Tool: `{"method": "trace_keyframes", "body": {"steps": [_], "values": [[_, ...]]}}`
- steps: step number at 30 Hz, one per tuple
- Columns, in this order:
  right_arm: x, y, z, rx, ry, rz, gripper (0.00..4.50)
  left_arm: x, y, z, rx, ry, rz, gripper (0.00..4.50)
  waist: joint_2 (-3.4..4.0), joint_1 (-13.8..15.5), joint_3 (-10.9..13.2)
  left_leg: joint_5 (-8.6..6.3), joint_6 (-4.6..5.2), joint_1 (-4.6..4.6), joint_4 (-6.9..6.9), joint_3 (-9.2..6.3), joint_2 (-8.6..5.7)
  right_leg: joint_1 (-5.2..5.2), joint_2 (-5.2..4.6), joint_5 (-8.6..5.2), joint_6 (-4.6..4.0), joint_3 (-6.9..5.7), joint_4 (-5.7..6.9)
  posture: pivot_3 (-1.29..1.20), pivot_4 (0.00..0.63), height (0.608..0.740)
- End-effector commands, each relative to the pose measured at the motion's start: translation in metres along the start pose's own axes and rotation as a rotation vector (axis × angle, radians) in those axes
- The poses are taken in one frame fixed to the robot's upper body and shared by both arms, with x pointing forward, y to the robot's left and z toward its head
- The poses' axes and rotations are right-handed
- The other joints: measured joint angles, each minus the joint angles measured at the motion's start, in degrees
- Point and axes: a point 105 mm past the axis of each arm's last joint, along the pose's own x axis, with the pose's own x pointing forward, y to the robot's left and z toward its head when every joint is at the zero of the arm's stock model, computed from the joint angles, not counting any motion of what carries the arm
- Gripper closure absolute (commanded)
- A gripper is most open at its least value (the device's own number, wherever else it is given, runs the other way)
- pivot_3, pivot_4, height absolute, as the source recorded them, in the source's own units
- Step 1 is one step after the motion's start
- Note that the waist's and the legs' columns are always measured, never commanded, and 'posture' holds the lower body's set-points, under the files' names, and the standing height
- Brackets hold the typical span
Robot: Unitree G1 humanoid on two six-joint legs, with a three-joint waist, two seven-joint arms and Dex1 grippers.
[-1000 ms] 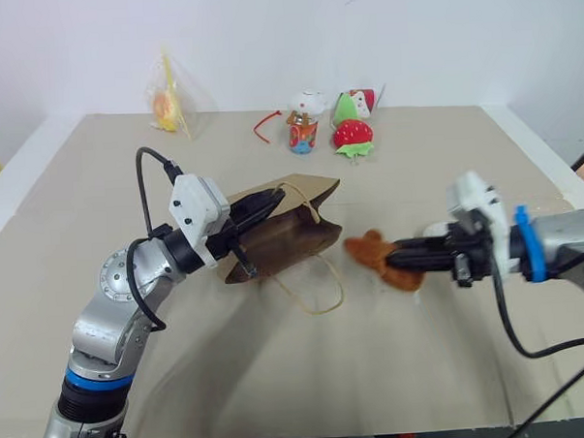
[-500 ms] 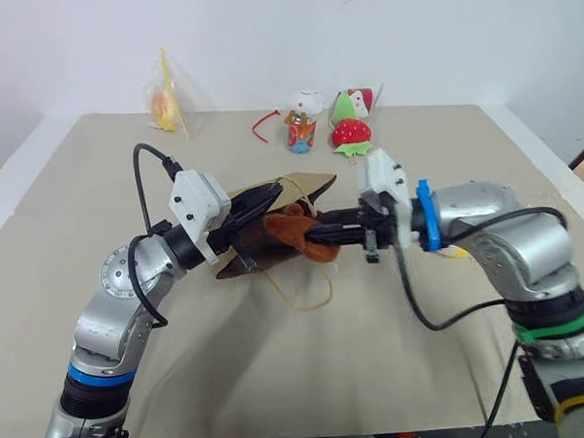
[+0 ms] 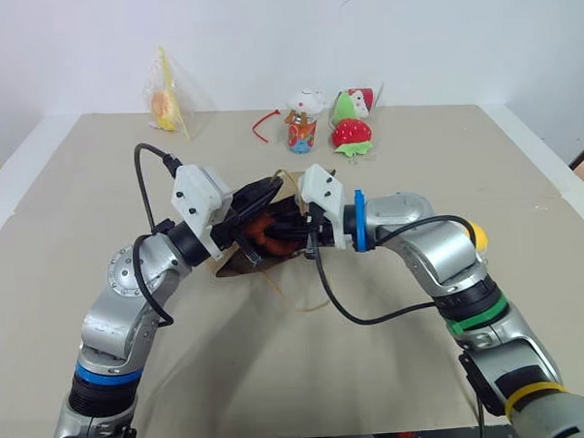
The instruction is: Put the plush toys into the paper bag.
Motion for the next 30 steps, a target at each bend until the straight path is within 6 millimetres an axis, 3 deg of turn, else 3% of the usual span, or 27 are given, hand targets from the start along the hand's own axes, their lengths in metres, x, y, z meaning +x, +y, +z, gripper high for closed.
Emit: {"method": "trace_keyframes", "body": {"steps": [1, 4, 9, 10, 13, 14, 17, 20, 22, 27, 30], "values": [[0.007, -0.006, 0.012, -0.078, -0.022, -0.040, 3.89, 0.003, 0.000, 0.013, 0.038, -0.041, -0.001, 4.50, 0.00, 0.0, 0.0, 0.00, 0.00, 0.00, 0.00, 0.00, 0.00, 0.00, 0.00, 0.00, 0.00, 0.00, 0.00, 0.00, 0.150, 0.740], [0.015, -0.007, 0.015, -0.072, -0.036, -0.062, 3.89, 0.003, 0.000, 0.012, 0.042, -0.037, 0.003, 4.50, 0.00, 0.0, 0.0, 0.00, 0.00, 0.00, -0.01, 0.01, 0.00, -0.01, 0.00, -0.01, -0.02, 0.00, 0.00, 0.00, 0.150, 0.740], [0.013, 0.000, 0.023, -0.023, -0.070, -0.017, 2.49, 0.003, -0.001, 0.012, 0.044, -0.033, 0.003, 4.50, 0.00, 0.0, 0.0, 0.00, 0.00, 0.00, -0.01, 0.00, 0.00, 0.00, -0.01, 0.01, -0.02, -0.01, 0.01, 0.00, 0.150, 0.740], [0.008, 0.001, 0.028, -0.004, -0.089, -0.007, 1.93, 0.002, -0.001, 0.011, 0.044, -0.032, 0.003, 4.50, 0.00, 0.0, 0.0, 0.00, 0.00, 0.00, -0.01, 0.01, 0.00, 0.00, -0.02, 0.01, -0.02, 0.00, 0.01, 0.00, 0.150, 0.740], [-0.011, 0.004, 0.039, 0.021, -0.128, 0.027, 1.25, 0.002, -0.001, 0.011, 0.043, -0.029, 0.001, 4.50, 0.00, 0.0, 0.0, 0.00, 0.00, -0.02, -0.01, 0.01, 0.00, -0.01, -0.03, 0.00, -0.02, -0.01, 0.01, 0.00, 0.150, 0.740], [-0.020, 0.005, 0.040, 0.038, -0.131, 0.043, 0.79, 0.002, -0.001, 0.011, 0.043, -0.028, 0.000, 4.50, 0.00, 0.0, 0.0, 0.00, 0.00, -0.02, -0.01, 0.01, 0.00, -0.01, -0.04, 0.00, -0.02, 0.00, 0.01, 0.00, 0.150, 0.740], [-0.055, 0.004, 0.043, 0.065, -0.122, 0.070, 0.04, 0.002, 0.001, 0.010, 0.044, -0.024, 0.001, 4.50, 0.00, 0.1, 0.0, 0.00, 0.00, -0.03, -0.02, 0.00, -0.01, -0.01, -0.07, 0.00, -0.02, -0.03, 0.00, 0.00, 0.150, 0.740], [-0.094, 0.005, 0.039, 0.134, -0.071, 0.104, 0.04, 0.002, 0.003, 0.010, 0.046, -0.020, -0.001, 4.50, 0.00, 0.1, 0.0, 0.00, 0.00, -0.03, -0.01, 0.00, -0.08, 0.01, -0.15, -0.01, -0.02, -0.04, -0.02, 0.00, 0.150, 0.740], [-0.124, -0.005, 0.032, 0.194, -0.021, 0.055, 0.04, 0.002, 0.003, 0.010, 0.046, -0.018, -0.003, 4.50, 0.00, 0.0, 0.0, 0.00, 0.00, -0.01, -0.02, 0.04, -0.06, 0.00, -0.11, 0.00, -0.02, 0.01, -0.02, 0.00, 0.150, 0.740], [-0.185, -0.063, -0.016, 0.149, 0.184, -0.347, 0.04, 0.002, 0.002, 0.011, 0.043, -0.020, -0.008, 4.50, 0.00, 0.2, 0.0, -0.01, 0.01, -0.01, -0.04, -0.04, -0.11, 0.02, -0.11, -0.05, -0.10, -0.05, -0.02, 0.00, 0.150, 0.740], [-0.218, -0.084, -0.054, 0.101, 0.350, -0.538, 0.04, 0.004, 0.001, 0.011, 0.042, -0.024, -0.013, 4.50, -0.01, 0.0, 0.0, -0.01, 0.01, 0.02, -0.03, -0.02, -0.20, 0.04, -0.10, -0.05, -0.09, -0.03, -0.03, 0.00, 0.150, 0.740]]}}
